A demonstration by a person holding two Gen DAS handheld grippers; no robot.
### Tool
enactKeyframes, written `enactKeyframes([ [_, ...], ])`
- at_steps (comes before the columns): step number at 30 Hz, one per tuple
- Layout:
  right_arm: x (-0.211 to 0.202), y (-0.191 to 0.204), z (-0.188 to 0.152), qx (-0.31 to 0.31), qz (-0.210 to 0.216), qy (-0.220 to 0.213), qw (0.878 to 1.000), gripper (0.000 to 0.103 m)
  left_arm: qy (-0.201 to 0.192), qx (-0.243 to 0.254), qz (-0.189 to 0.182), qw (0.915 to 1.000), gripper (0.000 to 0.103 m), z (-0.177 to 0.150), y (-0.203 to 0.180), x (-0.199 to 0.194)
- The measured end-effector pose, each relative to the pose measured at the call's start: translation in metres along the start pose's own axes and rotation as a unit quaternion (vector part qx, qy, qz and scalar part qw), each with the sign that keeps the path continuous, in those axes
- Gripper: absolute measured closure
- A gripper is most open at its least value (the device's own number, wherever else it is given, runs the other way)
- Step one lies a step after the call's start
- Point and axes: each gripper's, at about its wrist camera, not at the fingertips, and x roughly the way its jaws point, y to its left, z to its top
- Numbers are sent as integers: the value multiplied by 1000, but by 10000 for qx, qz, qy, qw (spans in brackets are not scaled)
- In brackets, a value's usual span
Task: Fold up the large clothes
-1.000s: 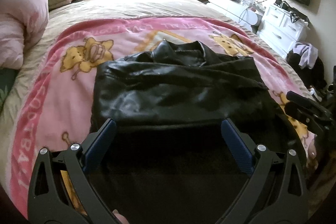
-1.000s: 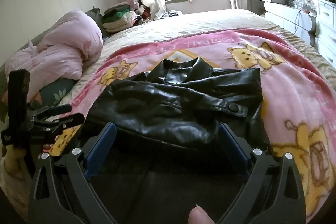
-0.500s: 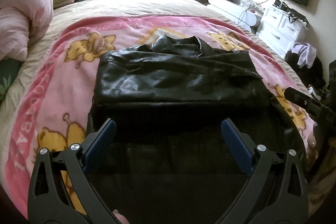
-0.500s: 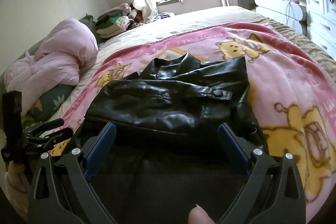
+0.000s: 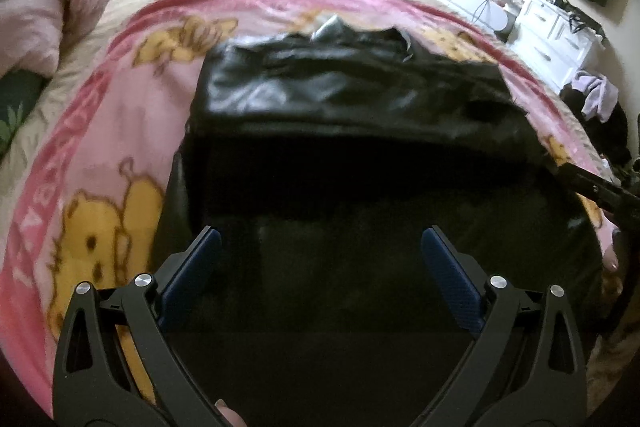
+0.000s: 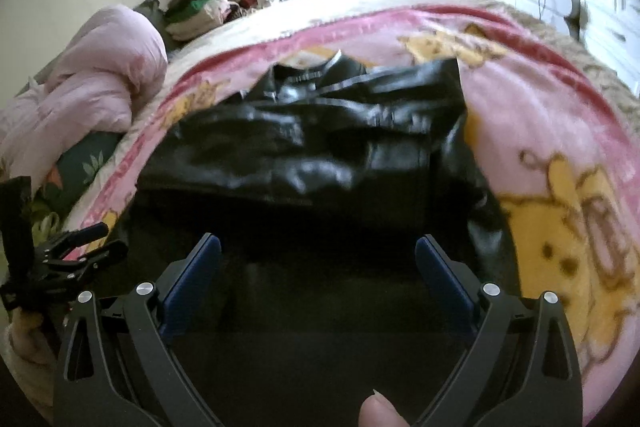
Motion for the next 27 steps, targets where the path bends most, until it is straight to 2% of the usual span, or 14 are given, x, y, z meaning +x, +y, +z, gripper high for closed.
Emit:
enactKeyframes([
  [5,4,-17,-25,286,-174,308,9990,6,25,-146,62,9999,9,-15,7,-1],
  [9,-6,-24,-45,305,-406,342,9981,6,-54,-33,331,9994,9,-27,8,-9],
  [16,-35,-26,-74,263,-409,241,9985,6,85,-178,489,9986,9,-53,27,-18],
  [22,-57,-28,-84,307,-378,199,9986,6,78,-44,611,9981,9,-79,27,-35],
  [27,-69,-36,-91,465,-276,216,9983,6,8,-157,526,9985,9,-92,36,-55],
])
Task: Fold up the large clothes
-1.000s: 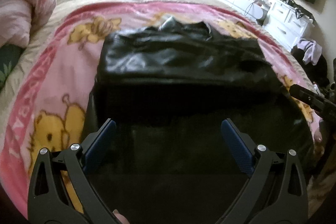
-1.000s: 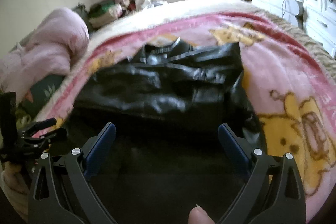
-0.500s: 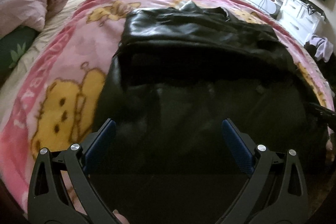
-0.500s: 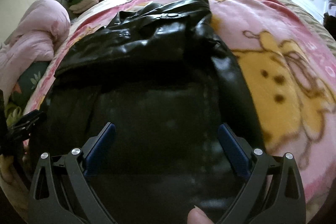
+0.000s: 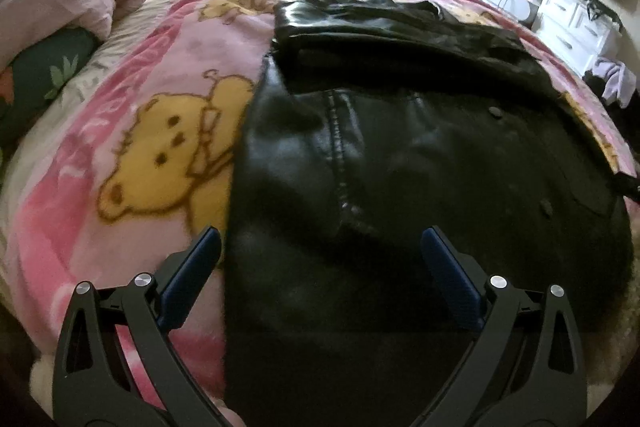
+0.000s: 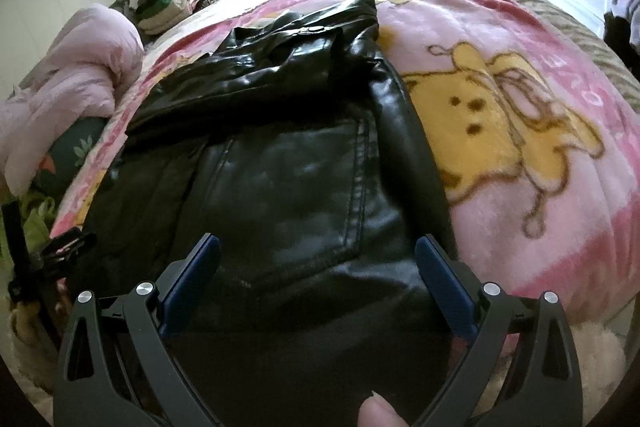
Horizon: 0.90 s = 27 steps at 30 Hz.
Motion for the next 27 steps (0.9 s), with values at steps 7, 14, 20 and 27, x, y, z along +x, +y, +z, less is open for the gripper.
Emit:
enactKeyframes([
  [7,-9,-3,-9,-42,4,79,10000,6,299,-618,-388,9969,9,-17,30,-5],
  [14,-17,-10,-17,-28,-77,155,9998,6,394,-580,-644,9955,9,-25,29,-7],
  [20,-15,-25,-24,42,-75,505,9987,6,416,-484,-826,9945,9,-31,25,-10],
  [27,-9,-26,-34,-251,101,985,9948,30,481,-323,-698,9959,17,-34,19,-8],
])
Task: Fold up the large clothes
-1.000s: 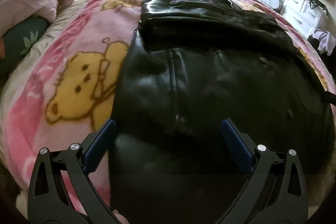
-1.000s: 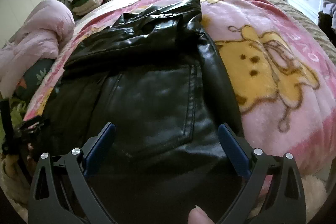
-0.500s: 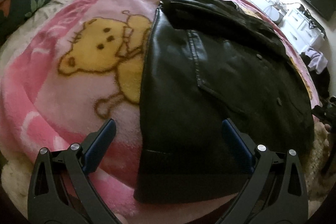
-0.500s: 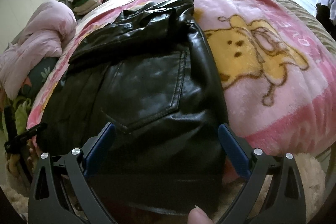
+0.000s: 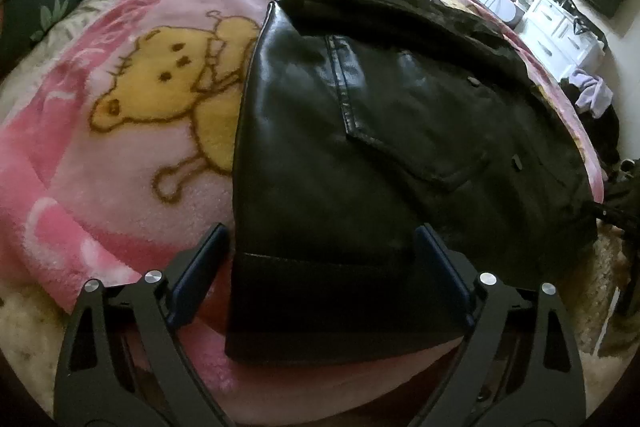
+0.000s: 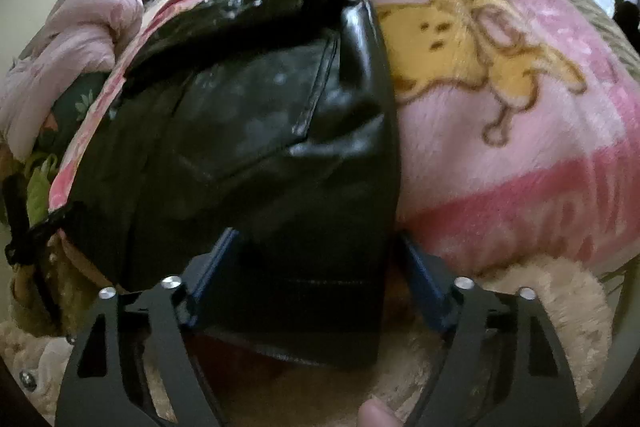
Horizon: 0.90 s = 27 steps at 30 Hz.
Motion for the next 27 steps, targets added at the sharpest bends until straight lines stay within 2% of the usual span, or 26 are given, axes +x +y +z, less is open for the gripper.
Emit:
enactKeyframes([
  [4,4,-2,-6,-263,160,85,9995,37,-9,-34,60,10000,19,0,1,2],
  [6,4,-2,-10,-400,261,-6,9989,40,-71,-90,145,9998,30,0,2,2],
  [7,4,-3,-11,-417,308,-46,9986,44,-105,-108,131,9998,40,0,2,2],
  [8,2,-4,-13,-393,347,-107,9986,59,-122,-135,74,9998,50,0,3,1],
  [10,-5,-11,-12,-158,590,-283,9977,76,-135,-206,14,9997,58,2,6,1],
  [11,-12,-13,-11,-66,709,-418,9966,80,-122,-185,-17,9998,65,3,6,1],
  [12,-20,-13,-11,-52,827,-583,9949,81,-103,-154,-39,9998,68,4,7,1],
  [14,-35,-8,-7,-131,1003,-892,9909,88,-139,-117,-104,9998,85,8,7,-2],
  [16,-53,-1,-1,-264,1188,-1262,9845,91,-288,-107,-180,9994,91,14,7,-12],
  [21,-77,11,25,-236,1499,-1835,9712,92,-825,-119,-546,9950,94,39,5,-42],
  [27,-89,7,71,163,1732,-2357,9561,93,-1195,-155,-779,9896,94,79,2,-54],
])
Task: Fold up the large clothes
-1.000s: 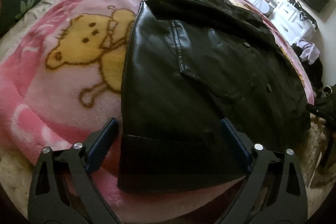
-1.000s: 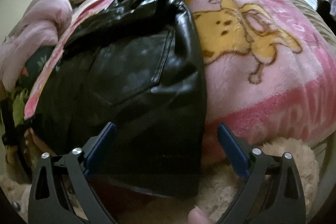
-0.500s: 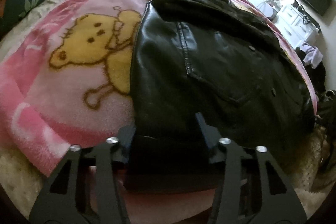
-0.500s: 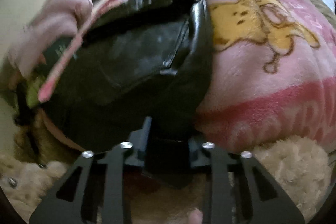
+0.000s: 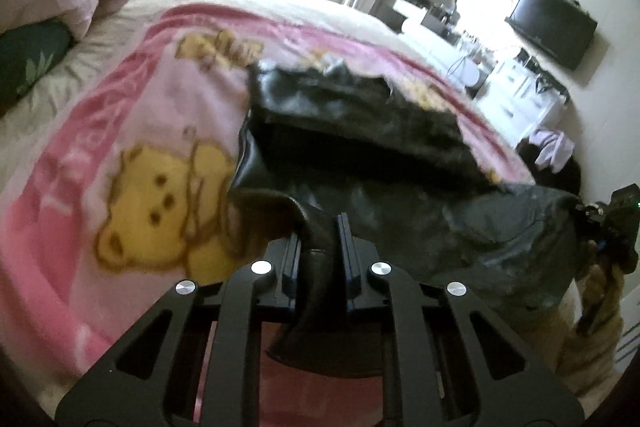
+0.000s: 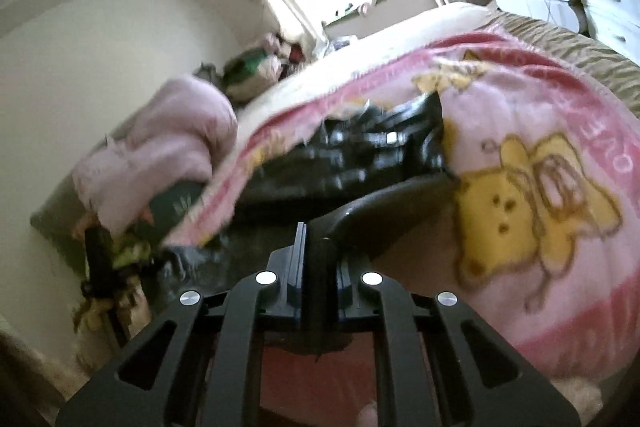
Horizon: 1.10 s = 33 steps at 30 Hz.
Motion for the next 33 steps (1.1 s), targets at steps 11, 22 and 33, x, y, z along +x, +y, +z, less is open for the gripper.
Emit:
enactKeyframes([
  [11,38,-16,67,401,-66,-395,9984,93,-338,-90,-9,9994,93,67,-4,29],
  [22,93,-29,106,428,-480,-450,9969,93,-299,-119,111,9994,92,119,-3,75],
  [33,137,-53,121,585,-809,-285,9946,93,-245,-45,193,9995,89,145,0,103],
])
